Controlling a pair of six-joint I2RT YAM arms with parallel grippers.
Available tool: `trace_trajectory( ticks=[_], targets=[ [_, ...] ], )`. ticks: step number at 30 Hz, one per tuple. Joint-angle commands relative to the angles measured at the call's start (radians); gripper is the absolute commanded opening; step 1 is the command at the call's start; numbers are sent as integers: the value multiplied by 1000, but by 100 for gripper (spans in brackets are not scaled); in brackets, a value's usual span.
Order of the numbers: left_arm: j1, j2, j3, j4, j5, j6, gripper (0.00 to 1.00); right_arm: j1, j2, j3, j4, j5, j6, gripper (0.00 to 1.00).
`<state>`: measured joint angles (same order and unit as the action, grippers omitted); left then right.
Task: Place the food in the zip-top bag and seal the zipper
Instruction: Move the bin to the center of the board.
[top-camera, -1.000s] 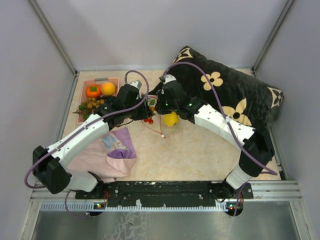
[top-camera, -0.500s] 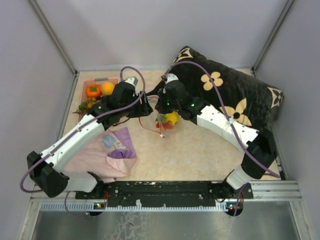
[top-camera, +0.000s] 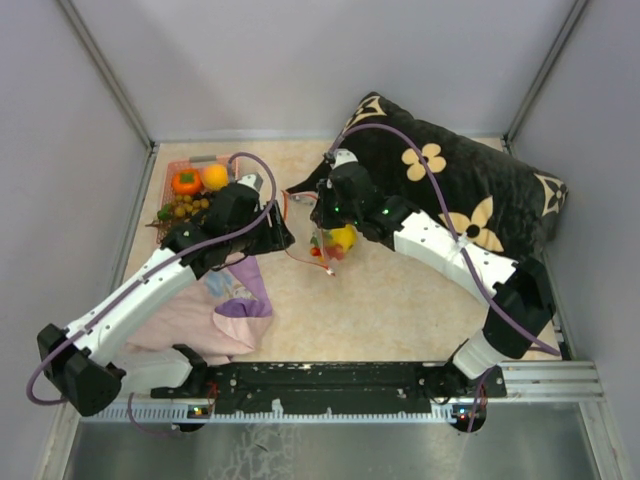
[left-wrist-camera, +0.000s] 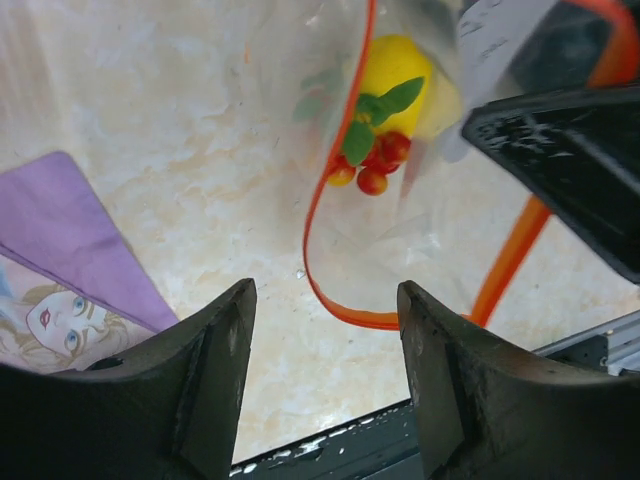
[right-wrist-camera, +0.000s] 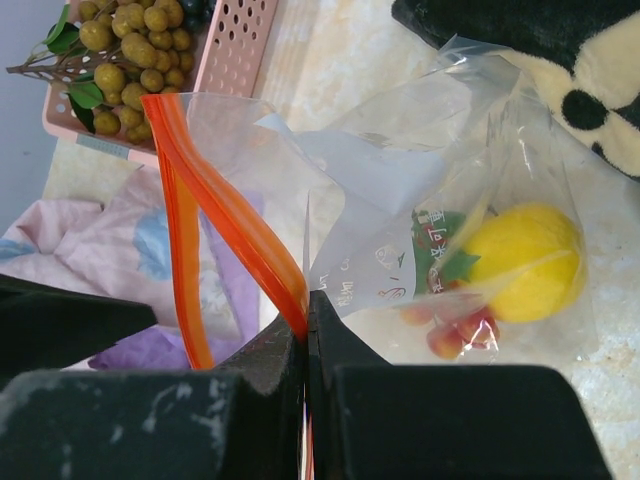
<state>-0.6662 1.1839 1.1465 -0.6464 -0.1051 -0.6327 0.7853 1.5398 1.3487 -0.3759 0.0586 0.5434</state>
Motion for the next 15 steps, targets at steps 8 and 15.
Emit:
trace_trajectory(
  ticks=[8, 15],
  targets=[
    [-4, 125, 42, 69, 1, 43, 24, 7, -53, -20, 39, 57, -16, 0],
    [-4, 132, 91, 42, -36, 66, 0, -8, -84, -23, 4, 110, -50, 0]
  ],
)
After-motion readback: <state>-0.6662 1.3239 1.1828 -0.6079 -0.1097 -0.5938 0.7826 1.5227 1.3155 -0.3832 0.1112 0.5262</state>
